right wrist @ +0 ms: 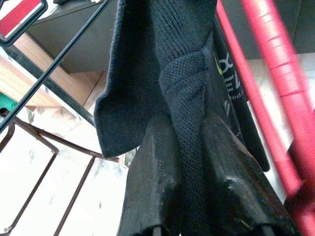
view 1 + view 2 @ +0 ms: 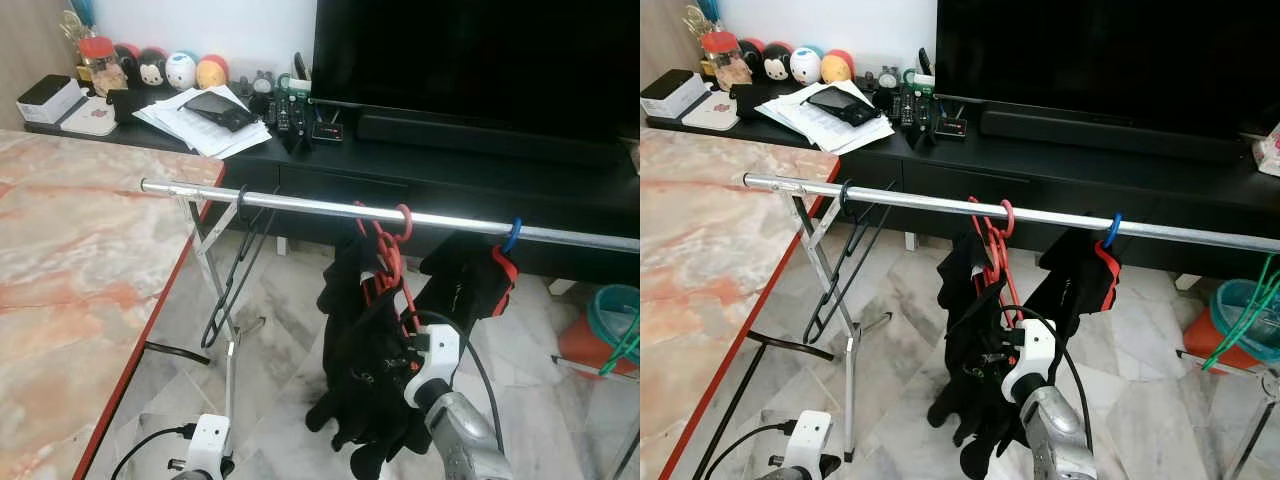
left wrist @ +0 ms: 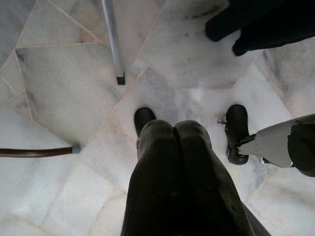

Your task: Hang hanger

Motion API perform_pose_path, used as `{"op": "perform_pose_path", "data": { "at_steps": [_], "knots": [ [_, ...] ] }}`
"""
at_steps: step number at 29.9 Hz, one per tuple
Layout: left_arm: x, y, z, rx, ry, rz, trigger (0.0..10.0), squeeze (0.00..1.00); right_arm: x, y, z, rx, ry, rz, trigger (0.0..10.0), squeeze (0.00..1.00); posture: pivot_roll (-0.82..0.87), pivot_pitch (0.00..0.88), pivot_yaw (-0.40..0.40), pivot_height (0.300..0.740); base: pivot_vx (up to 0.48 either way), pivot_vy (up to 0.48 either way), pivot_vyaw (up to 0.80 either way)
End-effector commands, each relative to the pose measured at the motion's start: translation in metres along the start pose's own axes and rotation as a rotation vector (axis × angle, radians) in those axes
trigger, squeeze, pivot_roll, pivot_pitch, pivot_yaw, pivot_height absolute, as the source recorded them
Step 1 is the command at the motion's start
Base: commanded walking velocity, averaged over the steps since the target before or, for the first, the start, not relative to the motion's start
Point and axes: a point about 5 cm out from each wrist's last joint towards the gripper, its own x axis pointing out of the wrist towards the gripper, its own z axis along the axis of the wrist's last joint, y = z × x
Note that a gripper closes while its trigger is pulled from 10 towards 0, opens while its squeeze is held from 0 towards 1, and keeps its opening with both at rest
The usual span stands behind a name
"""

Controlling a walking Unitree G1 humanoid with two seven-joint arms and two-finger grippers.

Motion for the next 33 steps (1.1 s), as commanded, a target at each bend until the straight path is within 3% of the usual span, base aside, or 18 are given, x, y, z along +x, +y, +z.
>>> {"op": "perform_pose_path", "data": {
  "at_steps": [1, 15, 33],
  "knots": [
    [-0.0013, -0.0008, -0.0088, 0.026, 0.030, -0.010, 10.0, 0.00, -0.0018, -0.0032, 0.0055, -0.001, -0.048, -0.014, 10.0, 0.00, 0.01, 0.044, -0.040, 0.740, 0.000, 0.000, 0.00],
    [-0.0017, -0.0004, -0.0100, 0.030, 0.031, -0.014, 10.0, 0.00, -0.0009, -0.0064, 0.0050, -0.012, -0.040, -0.032, 10.0, 0.00, 0.02, 0.020, -0.043, 0.740, 0.000, 0.000, 0.00],
    [-0.0014, 0.0004, -0.0075, 0.031, 0.027, -0.022, 10.0, 0.00, 0.0042, -0.0069, 0.0120, -0.027, -0.049, -0.040, 10.0, 0.00, 0.02, 0.061, -0.048, 0.740, -0.264, 0.000, 0.00]
  ]
}}
